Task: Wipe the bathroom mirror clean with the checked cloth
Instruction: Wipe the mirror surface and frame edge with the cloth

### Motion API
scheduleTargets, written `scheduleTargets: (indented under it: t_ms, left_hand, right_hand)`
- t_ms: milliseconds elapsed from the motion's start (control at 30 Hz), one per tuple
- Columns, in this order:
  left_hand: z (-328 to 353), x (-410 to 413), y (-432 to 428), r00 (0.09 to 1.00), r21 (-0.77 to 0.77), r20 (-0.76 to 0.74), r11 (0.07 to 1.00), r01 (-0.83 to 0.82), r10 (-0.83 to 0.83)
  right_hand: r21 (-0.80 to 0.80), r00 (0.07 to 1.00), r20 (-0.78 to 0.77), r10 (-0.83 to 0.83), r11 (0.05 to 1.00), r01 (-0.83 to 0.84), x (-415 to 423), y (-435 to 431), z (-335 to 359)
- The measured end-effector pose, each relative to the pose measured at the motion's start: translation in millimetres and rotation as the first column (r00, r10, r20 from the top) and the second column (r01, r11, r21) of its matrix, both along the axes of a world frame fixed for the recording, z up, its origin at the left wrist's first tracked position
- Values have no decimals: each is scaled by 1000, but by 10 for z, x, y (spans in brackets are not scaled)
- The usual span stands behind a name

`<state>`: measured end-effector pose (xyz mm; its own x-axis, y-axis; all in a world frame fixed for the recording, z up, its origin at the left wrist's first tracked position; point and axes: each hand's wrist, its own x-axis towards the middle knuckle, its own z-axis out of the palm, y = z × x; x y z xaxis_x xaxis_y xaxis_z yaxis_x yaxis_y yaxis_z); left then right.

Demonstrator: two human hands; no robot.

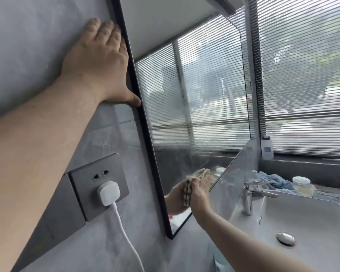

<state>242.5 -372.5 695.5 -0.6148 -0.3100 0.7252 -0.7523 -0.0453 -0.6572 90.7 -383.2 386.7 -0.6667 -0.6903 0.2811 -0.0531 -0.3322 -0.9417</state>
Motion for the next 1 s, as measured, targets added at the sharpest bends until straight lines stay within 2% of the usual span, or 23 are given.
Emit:
scheduleTargets:
  t_ms: [67, 100, 200, 300, 500, 633, 733, 867, 933, 1000]
  left_hand:
    - [-6, 4, 15, 1000, 7, -8, 1000, 0, 0]
    - [-9, 5, 21, 1000, 12, -14, 1000, 2, -1]
    - [-8, 12, 19, 1000, 24, -21, 1000, 8, -7]
    - [-6, 11, 21, 1000, 22, -10, 1000, 2, -2]
    - [-4, 21, 20, 1000, 11, -4, 1000, 2, -2]
    - [-1, 15, 12, 1000, 21, -13, 1000, -3, 3]
    - [0, 5, 9, 1000, 22, -16, 1000, -7, 8]
    - [-1, -1, 16, 1000, 28, -16, 1000, -12, 12]
    - [1, -3, 5, 1000, 30, -21, 999, -15, 15]
    - [7, -4, 17, 1000, 38, -27, 999, -12, 13]
  right_hand:
    - [94, 986, -165, 33, 995, -17, 85, -31, -332]
    - [130, 983, -171, 65, 991, -43, 96, -61, -476]
    - [109, 938, -322, 126, 989, -95, 464, 121, -512]
    - [18, 900, -435, 39, 999, -34, 651, 198, -231]
    - [-75, 832, -551, -65, 997, 29, 543, -86, 992]
    - [-108, 767, -632, -110, 993, 54, 470, -120, 921]
    - [-69, 813, -577, -77, 997, 46, 396, -113, 289]
    - [35, 949, -313, 39, 999, -29, 314, -41, -623]
    - [91, 972, -227, 63, 995, -43, 282, -43, -730]
    - [96, 984, -175, 44, 995, -28, 234, -107, -553]
